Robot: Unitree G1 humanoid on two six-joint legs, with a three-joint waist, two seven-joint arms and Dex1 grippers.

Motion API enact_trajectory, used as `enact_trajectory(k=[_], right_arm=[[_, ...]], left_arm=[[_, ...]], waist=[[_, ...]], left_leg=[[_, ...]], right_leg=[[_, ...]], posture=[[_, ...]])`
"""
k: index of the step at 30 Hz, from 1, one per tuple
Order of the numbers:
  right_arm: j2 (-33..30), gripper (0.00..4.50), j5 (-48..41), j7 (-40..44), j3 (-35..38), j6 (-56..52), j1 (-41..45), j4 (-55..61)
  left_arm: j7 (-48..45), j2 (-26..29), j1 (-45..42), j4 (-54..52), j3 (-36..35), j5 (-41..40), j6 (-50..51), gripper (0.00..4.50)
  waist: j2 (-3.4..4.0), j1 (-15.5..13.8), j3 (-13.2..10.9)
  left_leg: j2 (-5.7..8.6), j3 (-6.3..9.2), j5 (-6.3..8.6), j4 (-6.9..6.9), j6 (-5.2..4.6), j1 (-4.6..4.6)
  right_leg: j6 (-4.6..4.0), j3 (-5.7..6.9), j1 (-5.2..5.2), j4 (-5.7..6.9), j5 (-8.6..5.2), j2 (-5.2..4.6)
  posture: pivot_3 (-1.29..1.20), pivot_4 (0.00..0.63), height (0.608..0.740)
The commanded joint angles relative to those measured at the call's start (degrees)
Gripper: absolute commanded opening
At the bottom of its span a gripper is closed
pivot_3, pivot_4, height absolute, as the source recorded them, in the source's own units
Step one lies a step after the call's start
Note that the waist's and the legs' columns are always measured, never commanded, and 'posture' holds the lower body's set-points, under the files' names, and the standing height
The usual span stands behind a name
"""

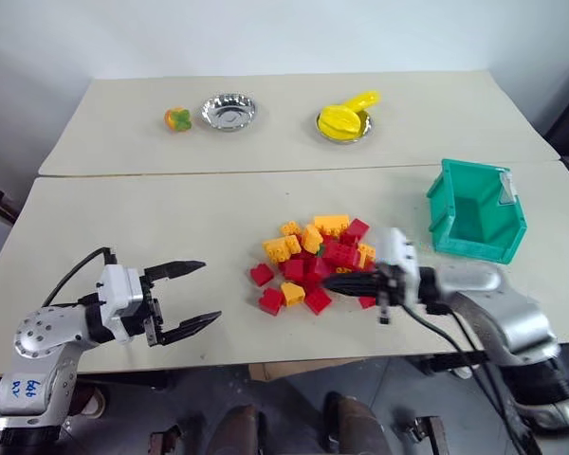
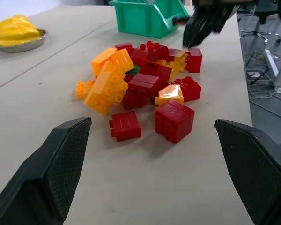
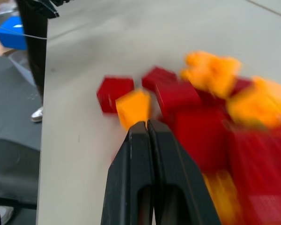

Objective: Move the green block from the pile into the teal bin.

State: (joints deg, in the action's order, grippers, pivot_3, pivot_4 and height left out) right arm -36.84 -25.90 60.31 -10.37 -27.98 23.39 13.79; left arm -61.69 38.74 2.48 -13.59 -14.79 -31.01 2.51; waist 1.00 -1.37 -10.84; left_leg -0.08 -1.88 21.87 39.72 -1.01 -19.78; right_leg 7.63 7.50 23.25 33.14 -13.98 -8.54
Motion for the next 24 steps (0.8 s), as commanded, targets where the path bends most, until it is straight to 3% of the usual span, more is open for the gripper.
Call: enact_trajectory(k=[1,5,13,24], right_arm=[[4.23,0.06,4.51,-4.57,-4.32,-2.89,5.89,-3.39],[8.93,0.06,10.13,-8.69,-5.03,1.29,12.76,-14.46],[9.48,0.06,15.24,-8.01,-1.51,15.38,19.58,-31.76],[3.17,0.06,13.12,-1.35,1.88,15.51,12.95,-23.62]], left_arm=[[0.65,0.09,0.22,-2.38,-0.87,-0.92,0.03,4.50],[1.24,-0.22,-0.37,-2.30,-0.14,-0.24,-0.32,4.50],[1.85,-0.45,-1.32,-1.34,0.31,0.44,-0.83,4.50],[2.44,-0.55,-1.52,-0.88,0.44,1.01,-1.01,4.50]], waist=[[-0.01,0.19,0.01],[-0.01,0.24,0.01],[-0.02,0.80,0.01],[-0.02,1.34,0.01]], left_leg=[[0.08,-0.05,0.00,0.07,0.00,-0.17],[0.26,-0.22,0.00,0.31,0.00,-0.52],[0.28,-0.39,0.00,0.29,0.00,-0.53],[0.25,-0.39,0.00,0.30,-0.01,-0.52]], right_leg=[[0.00,-0.05,0.22,0.11,0.00,0.00],[-0.02,-0.02,0.56,0.36,0.01,0.01],[-0.03,0.05,0.51,0.35,0.01,0.04],[-0.02,0.05,0.48,0.34,0.01,0.03]], posture=[[0.00,0.150,0.740],[0.00,0.150,0.740],[0.00,0.150,0.740],[0.00,0.150,0.740]])
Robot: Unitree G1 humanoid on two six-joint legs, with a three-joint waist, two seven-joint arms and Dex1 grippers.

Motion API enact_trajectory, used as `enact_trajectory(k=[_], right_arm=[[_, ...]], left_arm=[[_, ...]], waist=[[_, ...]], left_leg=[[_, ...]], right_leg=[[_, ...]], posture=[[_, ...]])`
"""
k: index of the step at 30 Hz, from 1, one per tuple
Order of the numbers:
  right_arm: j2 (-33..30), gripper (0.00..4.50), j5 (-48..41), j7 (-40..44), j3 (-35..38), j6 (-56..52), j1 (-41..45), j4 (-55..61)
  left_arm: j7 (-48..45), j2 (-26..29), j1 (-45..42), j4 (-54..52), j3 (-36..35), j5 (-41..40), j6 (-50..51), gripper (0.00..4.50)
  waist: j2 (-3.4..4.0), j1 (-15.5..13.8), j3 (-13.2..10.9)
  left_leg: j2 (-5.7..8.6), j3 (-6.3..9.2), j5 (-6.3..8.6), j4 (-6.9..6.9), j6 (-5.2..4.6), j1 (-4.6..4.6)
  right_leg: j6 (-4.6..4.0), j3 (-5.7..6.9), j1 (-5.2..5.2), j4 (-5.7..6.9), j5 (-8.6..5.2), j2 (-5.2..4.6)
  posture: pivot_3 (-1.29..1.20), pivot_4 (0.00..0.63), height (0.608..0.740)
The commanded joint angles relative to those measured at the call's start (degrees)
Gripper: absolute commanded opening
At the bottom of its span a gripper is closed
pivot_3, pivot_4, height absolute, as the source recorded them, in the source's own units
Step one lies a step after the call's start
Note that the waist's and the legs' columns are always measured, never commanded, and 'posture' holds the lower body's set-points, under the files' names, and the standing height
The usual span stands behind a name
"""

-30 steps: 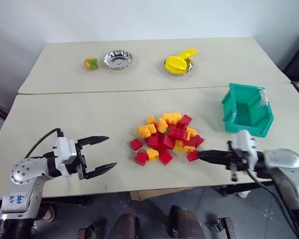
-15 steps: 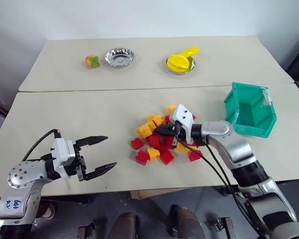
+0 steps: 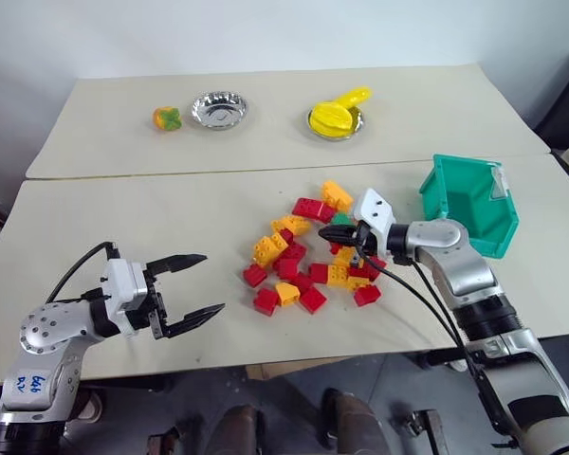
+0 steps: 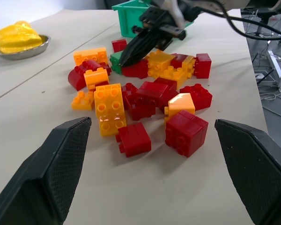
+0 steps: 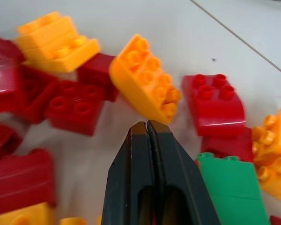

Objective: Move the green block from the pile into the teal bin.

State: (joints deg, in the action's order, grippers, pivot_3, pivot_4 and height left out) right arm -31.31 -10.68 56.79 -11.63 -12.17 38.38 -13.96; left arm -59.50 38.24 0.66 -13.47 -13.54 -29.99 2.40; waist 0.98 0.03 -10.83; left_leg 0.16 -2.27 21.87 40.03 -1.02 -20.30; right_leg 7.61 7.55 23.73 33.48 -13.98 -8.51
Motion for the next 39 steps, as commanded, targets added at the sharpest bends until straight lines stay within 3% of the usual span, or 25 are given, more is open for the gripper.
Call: enact_trajectory(k=[1,10,13,17,21,24,25,28,33,37,39], right_arm=[[-2.77,0.06,-3.02,2.76,4.25,0.03,-2.72,5.04],[-12.32,0.06,-16.38,11.18,24.68,2.91,-16.00,9.85],[-15.55,0.61,-17.91,10.71,30.69,1.71,-21.88,10.42],[-18.33,1.88,-17.83,8.77,40.56,3.28,-30.47,9.05],[-19.32,3.27,-16.34,8.40,43.64,5.67,-35.39,7.78],[-19.06,4.29,-16.52,7.68,40.64,4.85,-33.08,9.63],[-18.98,4.43,-16.79,7.30,38.92,3.77,-31.13,10.51],[-19.06,4.43,-17.78,6.71,33.98,-0.81,-25.19,12.65],[-19.96,4.43,-13.03,7.00,18.55,-13.00,-9.80,13.14],[-15.58,4.43,-8.25,6.50,8.97,-16.70,1.96,7.59],[-13.06,4.03,-5.94,6.80,5.08,-17.65,6.68,3.71]], left_arm=[[0.28,0.02,0.37,-1.00,-0.87,-0.04,-0.87,4.50],[0.00,0.23,0.60,0.44,-2.02,-0.29,-1.48,4.50],[0.07,-0.05,-0.25,1.36,-2.13,-0.38,-1.63,4.50],[-0.03,-0.21,-1.63,2.74,-2.21,-0.67,-1.64,4.50],[-0.59,-0.35,-2.88,4.05,-1.80,-0.66,-1.82,4.50],[-0.89,-0.57,-4.07,4.96,-1.18,-0.41,-1.99,4.50],[-0.98,-0.64,-4.42,5.20,-1.02,-0.34,-2.05,4.50],[-1.12,-0.81,-5.15,5.63,-0.59,-0.12,-2.20,4.50],[-0.93,-1.14,-5.70,5.72,0.11,0.20,-2.45,4.50],[-0.23,-1.47,-4.97,4.79,0.18,0.25,-2.43,4.50],[0.09,-1.59,-4.58,4.44,0.15,0.30,-2.38,4.50]], waist=[[0.00,-0.08,0.00],[0.00,-0.33,0.00],[0.00,-0.55,0.00],[0.00,-0.90,0.00],[0.00,-1.24,0.00],[0.00,-0.84,0.00],[0.00,-0.63,0.00],[0.01,0.00,0.00],[0.01,0.12,0.00],[0.01,0.01,0.00],[0.01,-0.04,0.00]], left_leg=[[0.01,0.02,0.00,0.01,0.00,0.00],[0.00,0.00,0.01,0.00,-0.02,0.01],[0.01,-0.05,0.02,0.01,-0.04,0.02],[-0.01,-0.14,0.02,0.01,-0.04,0.10],[-0.01,-0.20,0.03,0.01,-0.05,0.13],[-0.04,-0.32,0.03,0.01,-0.05,0.18],[-0.04,-0.34,0.03,0.01,-0.05,0.20],[-0.07,-0.31,0.02,0.05,-0.05,0.24],[-0.08,-0.13,0.02,0.06,-0.05,0.22],[-0.06,-0.07,0.02,0.08,-0.05,0.13],[-0.04,-0.06,0.02,0.08,-0.05,0.08]], right_leg=[[0.00,0.01,-0.02,0.00,0.00,0.00],[0.00,0.02,-0.05,-0.06,0.00,0.00],[0.00,0.00,-0.06,-0.06,0.00,-0.01],[0.00,-0.05,-0.08,-0.02,0.00,0.00],[0.00,-0.10,-0.09,-0.04,0.00,0.00],[0.00,-0.17,-0.08,-0.01,0.00,0.01],[0.00,-0.19,-0.08,0.01,0.00,0.02],[-0.02,-0.29,-0.08,0.05,0.02,0.01],[-0.02,-0.29,-0.02,0.08,0.02,0.01],[-0.02,-0.20,0.02,0.07,0.02,0.00],[-0.02,-0.14,0.01,0.05,0.02,-0.01]], posture=[[0.00,0.150,0.740],[0.00,0.150,0.740],[0.00,0.150,0.740],[0.00,0.150,0.740],[0.00,0.150,0.740],[0.00,0.150,0.740],[0.00,0.150,0.740],[0.00,0.150,0.740],[0.00,0.150,0.740],[0.00,0.150,0.740],[0.00,0.150,0.740]])
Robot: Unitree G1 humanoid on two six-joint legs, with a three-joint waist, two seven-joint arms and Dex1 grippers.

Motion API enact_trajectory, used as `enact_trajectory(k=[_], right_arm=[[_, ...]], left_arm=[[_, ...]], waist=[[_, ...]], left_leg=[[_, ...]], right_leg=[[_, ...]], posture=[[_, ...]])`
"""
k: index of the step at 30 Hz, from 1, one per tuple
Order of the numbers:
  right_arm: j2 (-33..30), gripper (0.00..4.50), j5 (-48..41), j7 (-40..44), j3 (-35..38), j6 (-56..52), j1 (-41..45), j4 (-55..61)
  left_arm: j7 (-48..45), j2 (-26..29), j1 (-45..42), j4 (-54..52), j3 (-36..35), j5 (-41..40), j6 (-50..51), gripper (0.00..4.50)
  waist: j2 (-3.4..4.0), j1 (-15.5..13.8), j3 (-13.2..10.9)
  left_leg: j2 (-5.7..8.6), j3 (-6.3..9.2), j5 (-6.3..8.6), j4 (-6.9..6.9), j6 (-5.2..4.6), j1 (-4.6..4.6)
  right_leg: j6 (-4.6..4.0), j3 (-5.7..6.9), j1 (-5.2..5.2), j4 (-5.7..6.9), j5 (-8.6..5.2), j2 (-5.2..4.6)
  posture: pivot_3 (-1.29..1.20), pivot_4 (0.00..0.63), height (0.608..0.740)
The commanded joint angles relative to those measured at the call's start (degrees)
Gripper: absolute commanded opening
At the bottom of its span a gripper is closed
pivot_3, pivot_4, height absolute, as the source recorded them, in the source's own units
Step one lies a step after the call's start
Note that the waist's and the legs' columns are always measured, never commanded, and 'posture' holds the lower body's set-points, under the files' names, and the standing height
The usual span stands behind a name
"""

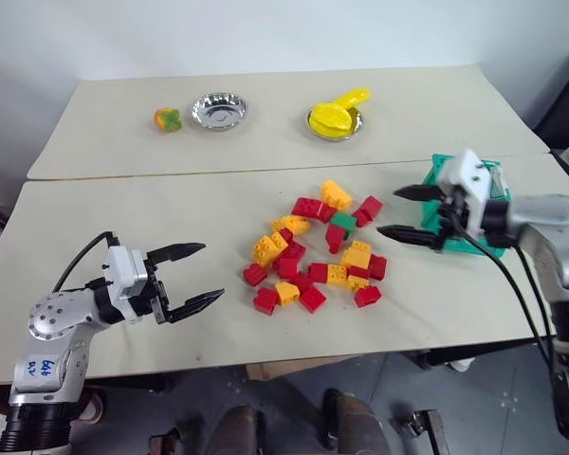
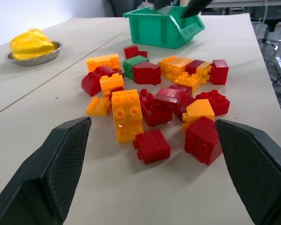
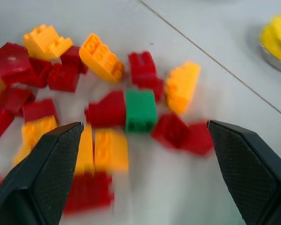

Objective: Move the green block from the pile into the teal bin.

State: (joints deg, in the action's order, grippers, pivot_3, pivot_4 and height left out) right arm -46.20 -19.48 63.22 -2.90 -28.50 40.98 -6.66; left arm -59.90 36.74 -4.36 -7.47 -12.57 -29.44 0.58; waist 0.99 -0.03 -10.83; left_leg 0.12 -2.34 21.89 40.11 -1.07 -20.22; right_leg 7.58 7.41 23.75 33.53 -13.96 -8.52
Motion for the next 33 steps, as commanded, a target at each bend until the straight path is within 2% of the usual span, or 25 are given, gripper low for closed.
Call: enact_trajectory(k=[1,5,10,16,33], right_arm=[[3.10,3.84,4.29,0.67,-5.41,-0.32,5.96,-5.74],[6.89,2.51,10.38,0.95,-11.22,2.90,10.82,-13.16],[9.25,2.51,15.35,1.56,-14.49,7.49,13.34,-19.48],[10.65,2.51,18.89,1.76,-15.03,10.08,15.94,-25.70],[12.87,2.51,22.66,8.14,-16.07,8.55,20.49,-34.03]], left_arm=[[0.63,-0.12,0.65,-1.78,-0.84,-0.24,-0.56,4.50],[1.36,-0.17,1.58,-2.85,-1.22,-0.33,-0.40,4.50],[1.98,-0.07,2.29,-3.48,-1.44,-0.39,-0.47,4.50],[2.48,-0.05,2.87,-4.00,-1.77,-0.39,-0.69,4.50],[2.84,-0.33,1.63,-3.13,-1.06,0.00,-0.92,4.50]], waist=[[0.00,0.10,0.00],[0.00,0.13,0.00],[0.00,0.30,0.00],[0.00,0.34,0.00],[-0.02,0.62,0.02]], left_leg=[[0.00,-0.01,0.00,0.00,0.00,0.00],[0.01,-0.05,0.00,-0.01,0.00,-0.06],[0.03,-0.04,0.00,-0.01,0.00,-0.09],[0.00,-0.07,0.00,-0.01,0.01,-0.03],[0.00,-0.06,0.00,-0.01,0.01,0.00]], right_leg=[[0.00,0.02,0.00,0.00,0.00,0.00],[0.00,0.11,0.01,-0.01,0.00,0.00],[0.00,0.15,0.01,-0.02,0.00,0.00],[0.00,0.14,-0.01,0.01,0.00,0.01],[0.00,0.13,-0.05,0.01,0.00,0.01]], posture=[[0.00,0.150,0.740],[0.00,0.150,0.740],[0.00,0.150,0.740],[0.00,0.150,0.740],[0.00,0.150,0.740]])
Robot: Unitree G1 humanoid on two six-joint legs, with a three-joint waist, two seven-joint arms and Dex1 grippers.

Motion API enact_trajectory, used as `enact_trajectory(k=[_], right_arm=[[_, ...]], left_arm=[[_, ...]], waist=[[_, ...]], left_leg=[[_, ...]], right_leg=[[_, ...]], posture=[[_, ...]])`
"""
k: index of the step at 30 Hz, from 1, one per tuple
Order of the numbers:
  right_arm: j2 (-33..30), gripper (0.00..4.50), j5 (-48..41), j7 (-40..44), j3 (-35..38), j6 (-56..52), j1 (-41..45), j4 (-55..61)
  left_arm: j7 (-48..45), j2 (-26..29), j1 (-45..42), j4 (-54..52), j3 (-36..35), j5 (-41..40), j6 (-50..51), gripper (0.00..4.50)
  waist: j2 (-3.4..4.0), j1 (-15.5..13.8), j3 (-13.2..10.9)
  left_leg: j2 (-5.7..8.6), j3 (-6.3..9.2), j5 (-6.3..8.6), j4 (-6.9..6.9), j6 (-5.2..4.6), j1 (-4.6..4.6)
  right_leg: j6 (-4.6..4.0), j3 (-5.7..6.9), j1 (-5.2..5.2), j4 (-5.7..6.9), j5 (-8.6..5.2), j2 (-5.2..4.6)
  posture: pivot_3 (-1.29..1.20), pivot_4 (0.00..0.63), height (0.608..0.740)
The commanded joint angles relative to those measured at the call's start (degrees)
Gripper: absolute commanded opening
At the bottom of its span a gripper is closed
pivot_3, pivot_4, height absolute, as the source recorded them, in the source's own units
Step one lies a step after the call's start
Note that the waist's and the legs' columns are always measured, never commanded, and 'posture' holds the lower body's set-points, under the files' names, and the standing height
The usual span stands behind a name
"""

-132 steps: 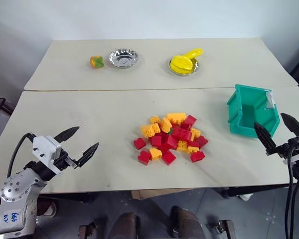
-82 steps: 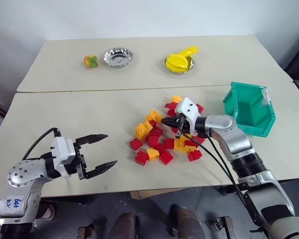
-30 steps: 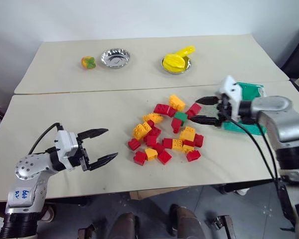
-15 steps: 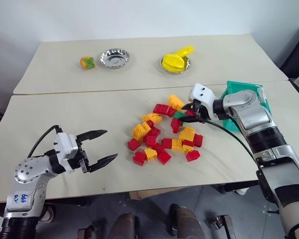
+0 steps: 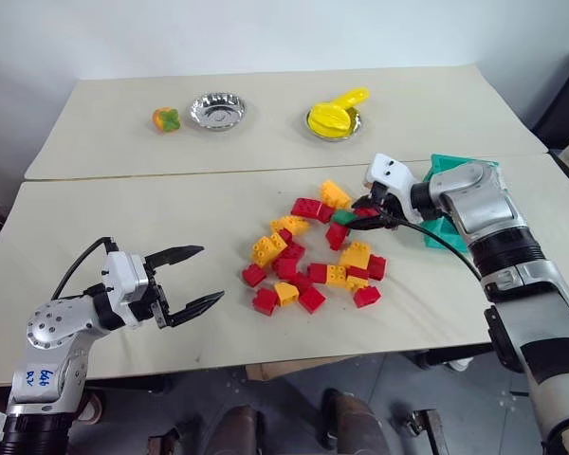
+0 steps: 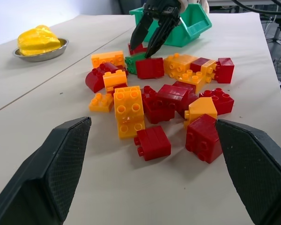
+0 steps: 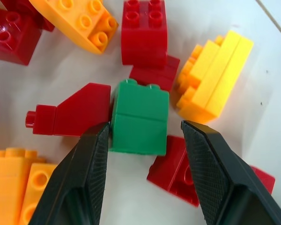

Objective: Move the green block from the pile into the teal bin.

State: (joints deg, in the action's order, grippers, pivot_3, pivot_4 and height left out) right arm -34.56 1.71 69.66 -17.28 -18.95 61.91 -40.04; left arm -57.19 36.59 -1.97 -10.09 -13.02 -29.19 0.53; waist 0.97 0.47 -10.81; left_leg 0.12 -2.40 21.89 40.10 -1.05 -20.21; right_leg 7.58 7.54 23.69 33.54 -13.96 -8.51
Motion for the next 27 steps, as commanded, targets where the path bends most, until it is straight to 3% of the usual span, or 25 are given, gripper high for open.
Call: enact_trajectory(k=[1,13,27], right_arm=[[1.74,2.51,1.40,2.10,-1.75,-1.53,-0.42,-0.54],[6.10,2.51,2.93,2.83,-2.40,-5.64,-0.01,0.63],[2.36,2.51,4.60,8.37,-2.68,-5.51,3.87,-8.09]], left_arm=[[0.18,-0.25,-0.95,-0.44,-0.49,-0.22,-0.82,4.50],[0.19,-0.47,-2.52,0.43,-0.18,0.00,-0.70,4.50],[0.47,-0.61,-1.45,-0.33,-0.34,0.05,-0.92,4.50]], waist=[[0.00,0.23,0.00],[-0.02,1.32,0.02],[-0.04,1.15,0.04]], left_leg=[[0.00,0.00,0.00,0.00,0.00,0.00],[-0.03,0.04,0.01,-0.03,0.04,0.06],[-0.01,0.10,0.01,0.04,0.04,0.06]], right_leg=[[0.00,0.00,0.00,0.00,0.00,0.00],[-0.01,0.00,0.00,0.05,-0.01,0.03],[-0.01,-0.02,-0.05,0.07,0.00,-0.01]], posture=[[0.00,0.150,0.740],[0.00,0.150,0.740],[0.00,0.150,0.740]])
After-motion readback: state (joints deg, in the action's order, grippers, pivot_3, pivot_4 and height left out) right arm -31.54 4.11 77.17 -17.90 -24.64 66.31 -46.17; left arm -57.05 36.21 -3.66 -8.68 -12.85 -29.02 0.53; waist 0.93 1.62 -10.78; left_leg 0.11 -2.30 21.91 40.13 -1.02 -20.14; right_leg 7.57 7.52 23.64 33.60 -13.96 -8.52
